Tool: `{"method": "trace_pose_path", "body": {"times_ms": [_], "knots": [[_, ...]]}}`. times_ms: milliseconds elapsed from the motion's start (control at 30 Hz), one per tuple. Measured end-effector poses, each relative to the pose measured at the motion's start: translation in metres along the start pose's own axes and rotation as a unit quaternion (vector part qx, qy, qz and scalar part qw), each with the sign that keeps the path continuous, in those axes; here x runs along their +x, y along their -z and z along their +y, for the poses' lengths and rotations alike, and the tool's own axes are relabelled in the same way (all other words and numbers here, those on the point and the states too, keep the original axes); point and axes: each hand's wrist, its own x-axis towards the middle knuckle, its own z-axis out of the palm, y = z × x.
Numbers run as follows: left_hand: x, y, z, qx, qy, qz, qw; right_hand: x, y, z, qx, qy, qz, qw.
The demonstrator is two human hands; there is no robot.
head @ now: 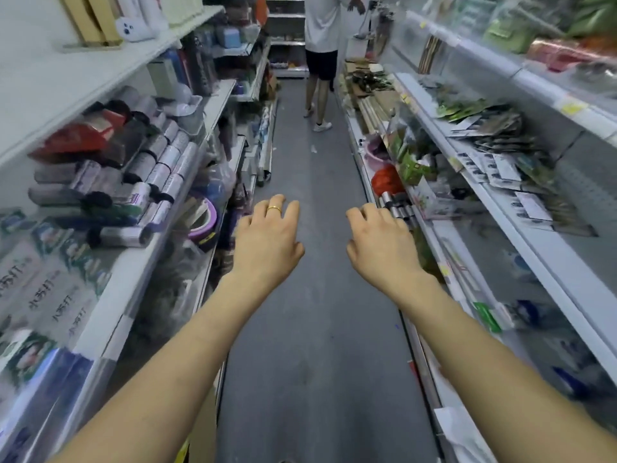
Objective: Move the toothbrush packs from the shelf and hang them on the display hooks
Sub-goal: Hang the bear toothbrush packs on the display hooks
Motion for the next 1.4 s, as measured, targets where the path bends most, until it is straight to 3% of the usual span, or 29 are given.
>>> {"method": "trace_pose_path", "body": {"times_ms": [300, 967, 1133, 1400], "knots": [[0.162, -0.040, -0.006, -0.037, -0.060, 0.016, 0.997, 0.142, -0.038, 0.024, 0.024, -0.097, 0.026, 0.995], [0.642, -0.190, -0.057, -0.068, -0.121, -0.009, 0.990, 0.585, -0.180, 0.158, 0.051, -0.134, 0.019, 0.990], [0.788, -0.236, -0.055, -0.097, -0.197, -0.016, 0.975, 0.698, -0.220, 0.198, 0.042, -0.214, 0.030, 0.975], [0.973, -0.272, 0.007, -0.143, -0.347, -0.028, 0.926, 0.793, -0.228, 0.292, 0.024, -0.374, 0.028, 0.927]]}}
